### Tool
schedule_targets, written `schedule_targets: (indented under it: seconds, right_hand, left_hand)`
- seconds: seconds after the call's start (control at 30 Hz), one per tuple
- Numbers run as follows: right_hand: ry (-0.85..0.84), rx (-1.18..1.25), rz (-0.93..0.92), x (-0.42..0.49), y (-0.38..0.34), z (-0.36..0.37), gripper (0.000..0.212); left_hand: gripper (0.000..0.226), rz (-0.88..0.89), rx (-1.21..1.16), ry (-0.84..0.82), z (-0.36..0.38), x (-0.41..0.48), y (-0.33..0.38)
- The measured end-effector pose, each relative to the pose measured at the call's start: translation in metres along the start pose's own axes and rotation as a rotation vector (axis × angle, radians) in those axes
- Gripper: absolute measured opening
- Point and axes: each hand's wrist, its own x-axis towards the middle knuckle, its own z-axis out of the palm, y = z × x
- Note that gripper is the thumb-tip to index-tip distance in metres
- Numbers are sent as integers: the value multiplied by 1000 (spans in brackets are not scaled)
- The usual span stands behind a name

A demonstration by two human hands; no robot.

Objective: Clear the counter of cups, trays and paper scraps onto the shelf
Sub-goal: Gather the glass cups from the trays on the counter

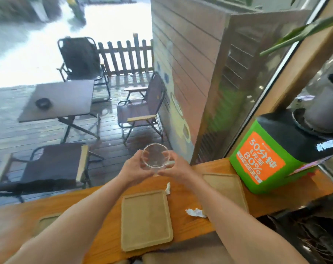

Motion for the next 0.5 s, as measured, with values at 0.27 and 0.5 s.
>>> schedule_targets:
  seconds: [0.27, 0.5]
  right_hand:
    - [-261, -8, -104, 18, -58, 112, 66]
    - [-451, -44, -137, 17, -86, 203, 65]
  left_hand:
    - [70, -158, -27, 251, -76, -75, -82]
    - [71, -297, -121, 418, -113, -143, -144]
